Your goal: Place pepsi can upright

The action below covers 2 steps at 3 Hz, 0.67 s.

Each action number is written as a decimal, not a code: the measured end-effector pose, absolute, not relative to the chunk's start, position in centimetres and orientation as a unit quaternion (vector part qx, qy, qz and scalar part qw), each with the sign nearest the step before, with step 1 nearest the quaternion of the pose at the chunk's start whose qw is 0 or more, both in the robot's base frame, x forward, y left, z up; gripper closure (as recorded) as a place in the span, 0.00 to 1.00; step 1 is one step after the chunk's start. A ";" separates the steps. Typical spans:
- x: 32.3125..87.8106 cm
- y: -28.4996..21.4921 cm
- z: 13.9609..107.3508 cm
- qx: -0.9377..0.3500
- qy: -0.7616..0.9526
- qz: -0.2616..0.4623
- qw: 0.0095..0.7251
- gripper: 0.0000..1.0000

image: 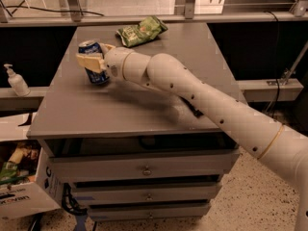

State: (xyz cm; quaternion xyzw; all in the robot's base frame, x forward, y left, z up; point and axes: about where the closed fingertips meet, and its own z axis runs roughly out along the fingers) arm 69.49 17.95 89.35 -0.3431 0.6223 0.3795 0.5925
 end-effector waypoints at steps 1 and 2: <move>69.5 17.9 89.6 -0.343 0.622 0.379 0.592 0.59; 69.5 17.9 89.7 -0.343 0.622 0.379 0.592 0.36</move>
Offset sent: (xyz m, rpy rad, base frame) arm -0.0208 -0.0357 -0.0159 -0.0869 0.0089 -0.0319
